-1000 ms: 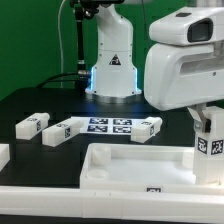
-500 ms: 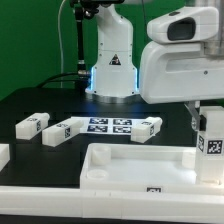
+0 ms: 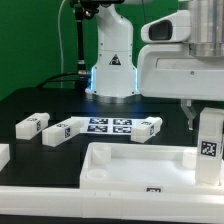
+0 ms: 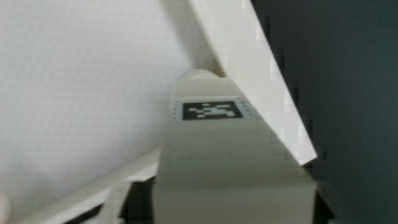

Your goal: Assemble desk

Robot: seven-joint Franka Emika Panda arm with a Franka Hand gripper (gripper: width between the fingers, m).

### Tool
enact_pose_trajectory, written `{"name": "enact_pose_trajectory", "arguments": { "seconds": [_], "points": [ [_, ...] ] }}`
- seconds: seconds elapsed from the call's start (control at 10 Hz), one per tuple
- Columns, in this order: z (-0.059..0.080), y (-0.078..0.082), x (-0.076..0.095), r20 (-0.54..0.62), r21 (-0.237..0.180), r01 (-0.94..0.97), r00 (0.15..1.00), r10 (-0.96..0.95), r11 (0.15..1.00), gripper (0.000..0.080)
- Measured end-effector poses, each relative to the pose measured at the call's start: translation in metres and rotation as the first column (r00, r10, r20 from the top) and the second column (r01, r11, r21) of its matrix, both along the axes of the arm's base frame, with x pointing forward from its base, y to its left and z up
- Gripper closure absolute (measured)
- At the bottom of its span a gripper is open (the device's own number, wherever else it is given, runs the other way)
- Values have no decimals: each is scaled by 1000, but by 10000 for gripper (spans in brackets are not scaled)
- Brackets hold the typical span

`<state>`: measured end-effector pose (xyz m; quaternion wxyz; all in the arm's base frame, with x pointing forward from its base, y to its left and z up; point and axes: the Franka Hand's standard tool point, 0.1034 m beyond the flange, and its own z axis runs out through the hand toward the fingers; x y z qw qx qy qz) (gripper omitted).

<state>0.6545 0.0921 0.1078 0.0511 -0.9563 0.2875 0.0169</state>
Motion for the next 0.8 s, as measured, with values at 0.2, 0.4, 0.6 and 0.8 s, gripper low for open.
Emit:
{"name": "enact_pose_trajectory", "arguments": {
  "seconds": [0.2, 0.4, 0.6, 0.8],
  "points": [
    [0, -1, 1, -19, 4, 213, 977, -213, 977, 509],
    [0, -1, 1, -40, 7, 366, 930, -366, 931, 509],
    [0, -1, 1, -51, 4, 449, 892, -448, 894, 509],
    [-1, -1, 1, -50, 5, 432, 901, -431, 902, 461]
  ]
}}
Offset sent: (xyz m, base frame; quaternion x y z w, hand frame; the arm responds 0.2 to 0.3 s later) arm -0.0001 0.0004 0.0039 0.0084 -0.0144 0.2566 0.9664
